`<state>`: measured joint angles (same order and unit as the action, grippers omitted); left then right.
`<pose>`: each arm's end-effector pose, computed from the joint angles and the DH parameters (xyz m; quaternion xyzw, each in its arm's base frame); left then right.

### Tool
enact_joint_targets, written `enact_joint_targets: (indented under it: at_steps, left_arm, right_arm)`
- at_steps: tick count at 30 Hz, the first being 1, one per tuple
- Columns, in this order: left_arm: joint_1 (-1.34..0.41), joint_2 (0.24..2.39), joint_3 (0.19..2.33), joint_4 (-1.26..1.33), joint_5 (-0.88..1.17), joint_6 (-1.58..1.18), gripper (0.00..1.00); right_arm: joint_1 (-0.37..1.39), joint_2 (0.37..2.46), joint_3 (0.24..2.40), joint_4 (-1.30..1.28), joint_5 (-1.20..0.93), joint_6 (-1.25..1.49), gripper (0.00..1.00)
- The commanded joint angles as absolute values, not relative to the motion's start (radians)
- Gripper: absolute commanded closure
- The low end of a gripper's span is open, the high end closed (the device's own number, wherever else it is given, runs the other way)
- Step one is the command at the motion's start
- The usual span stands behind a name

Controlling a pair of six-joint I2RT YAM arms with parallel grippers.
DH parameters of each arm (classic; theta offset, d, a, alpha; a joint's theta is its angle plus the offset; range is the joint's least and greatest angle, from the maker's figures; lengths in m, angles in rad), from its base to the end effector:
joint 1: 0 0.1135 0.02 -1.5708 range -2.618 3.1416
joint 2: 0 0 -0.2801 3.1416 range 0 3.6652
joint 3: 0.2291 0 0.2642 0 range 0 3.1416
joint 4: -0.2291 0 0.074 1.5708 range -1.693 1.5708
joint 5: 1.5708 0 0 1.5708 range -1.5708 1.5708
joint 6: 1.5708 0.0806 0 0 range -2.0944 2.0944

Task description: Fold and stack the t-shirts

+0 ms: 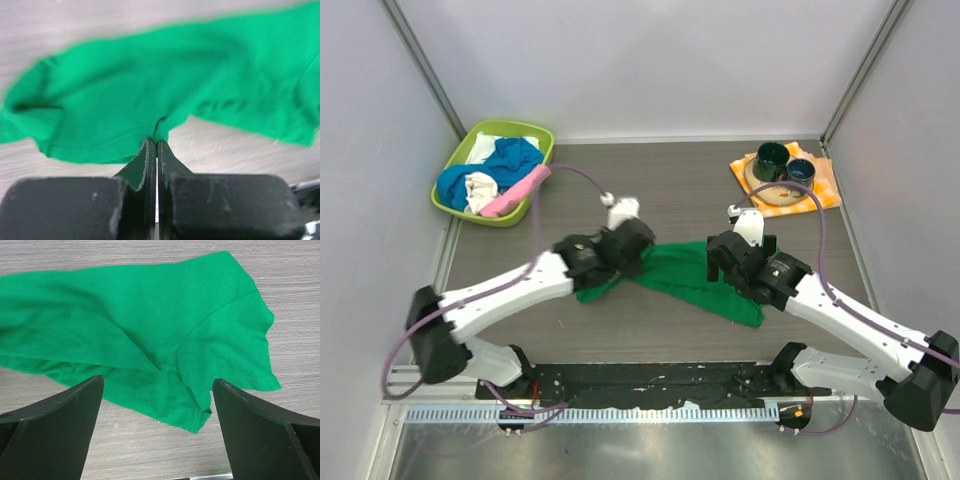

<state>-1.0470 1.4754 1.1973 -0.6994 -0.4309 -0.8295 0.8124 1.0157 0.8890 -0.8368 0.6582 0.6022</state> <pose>0.1990 -0.2772 0.2573 0.0393 0.9355 -0.1094 0.3337 0.1828 0.1213 0.2654 0.0014 0.9082 -0.0506 0.4155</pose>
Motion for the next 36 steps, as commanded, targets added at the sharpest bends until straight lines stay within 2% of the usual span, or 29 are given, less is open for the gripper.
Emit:
enact_joint_targets:
  at_steps: [1, 5, 9, 13, 20, 26, 27, 32, 33, 36]
  left_arm:
    - [-0.885, 1.238, 1.278, -0.874, -0.535, -0.786, 1.00]
    - [-0.685, 1.100, 1.311, -0.951, -0.532, -0.704, 1.00]
    - [-0.514, 1.062, 1.299, -1.006, -0.528, -0.637, 1.00]
    - [-0.454, 1.019, 1.224, -0.991, -0.508, -0.626, 1.00]
    - [-0.407, 1.038, 1.143, -0.960, -0.479, -0.621, 1.00]
    - [-0.368, 1.045, 1.161, -0.939, -0.480, -0.611, 1.00]
    - [-0.364, 1.048, 1.166, -0.939, -0.477, -0.601, 1.00]
    - [-0.328, 1.057, 1.175, -0.925, -0.450, -0.581, 1.00]
    - [-0.324, 1.061, 1.174, -0.917, -0.448, -0.580, 1.00]
    - [-0.313, 1.069, 1.166, -0.908, -0.431, -0.572, 1.00]
  right_arm:
    - [0.775, 1.061, 0.937, -0.782, 0.652, 0.614, 0.03]
    - [0.755, 1.094, 0.983, -0.767, 0.640, 0.588, 0.03]
    - [0.752, 1.129, 1.014, -0.762, 0.634, 0.572, 0.03]
    - [0.752, 1.158, 1.020, -0.756, 0.635, 0.565, 0.02]
    - [0.752, 1.221, 0.901, -0.695, 0.483, 0.552, 0.05]
    - [0.752, 1.207, 0.804, -0.678, 0.466, 0.609, 0.16]
    - [0.752, 1.206, 0.798, -0.677, 0.471, 0.614, 0.22]
    - [0.752, 1.215, 0.778, -0.680, 0.486, 0.652, 0.38]
    - [0.752, 1.223, 0.775, -0.678, 0.486, 0.660, 0.44]
    - [0.752, 1.236, 0.759, -0.663, 0.498, 0.675, 0.46]
